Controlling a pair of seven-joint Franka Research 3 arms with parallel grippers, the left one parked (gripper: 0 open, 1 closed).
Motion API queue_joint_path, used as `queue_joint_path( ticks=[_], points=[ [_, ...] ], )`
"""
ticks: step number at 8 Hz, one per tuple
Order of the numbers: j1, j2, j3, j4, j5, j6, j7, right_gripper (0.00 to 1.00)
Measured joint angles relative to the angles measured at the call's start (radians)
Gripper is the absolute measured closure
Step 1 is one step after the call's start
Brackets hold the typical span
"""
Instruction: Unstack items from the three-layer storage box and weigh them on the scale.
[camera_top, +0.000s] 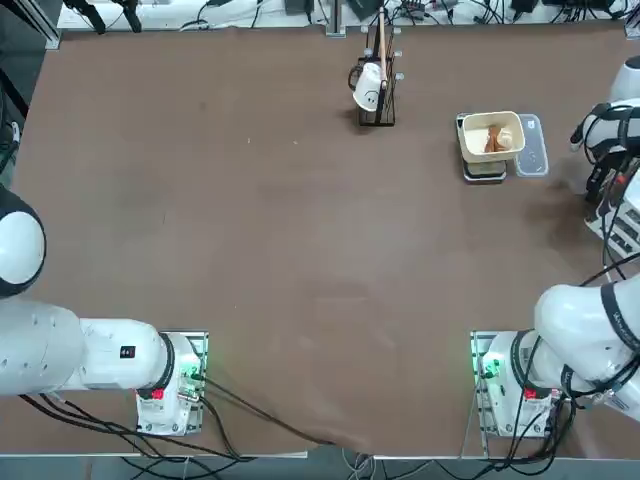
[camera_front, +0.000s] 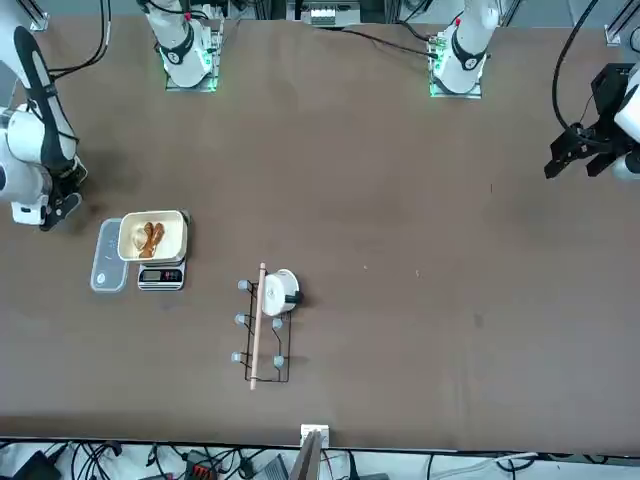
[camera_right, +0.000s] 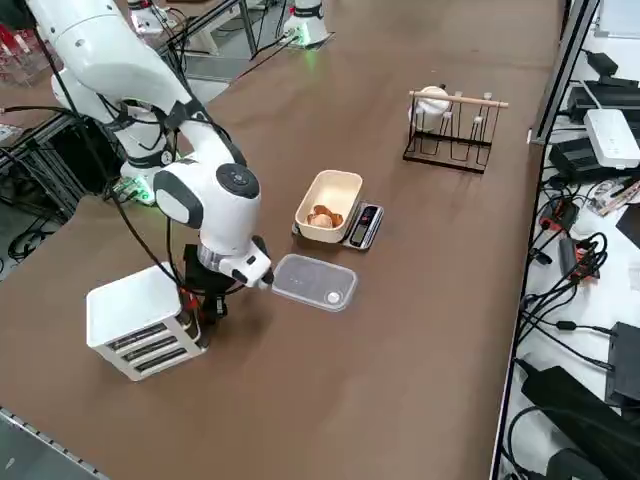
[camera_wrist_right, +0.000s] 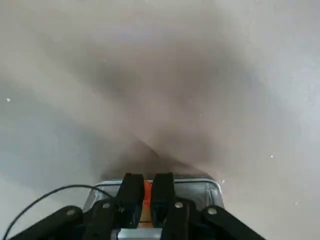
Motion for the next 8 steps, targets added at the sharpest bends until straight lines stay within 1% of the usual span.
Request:
queue_joint_path(
  ticks=[1, 3, 4, 5, 7, 8],
  points=[
    [-0.001, 0.0, 0.024, 0.002, 0.004, -0.001, 0.012, 0.88],
    [0.002, 0.001, 0.092, 0.005, 0.013, -0.001, 0.071, 0.88],
    [0.004, 0.002, 0.118, 0.009, 0.017, -0.001, 0.091, 0.88],
    [0.009, 0.002, 0.131, 0.012, 0.019, -0.002, 0.105, 0.88],
    [0.018, 0.008, 0.134, 0.025, 0.021, -0.004, 0.113, 0.88],
    [0.018, 0.013, 0.136, 0.032, 0.023, -0.004, 0.114, 0.83]
  ],
)
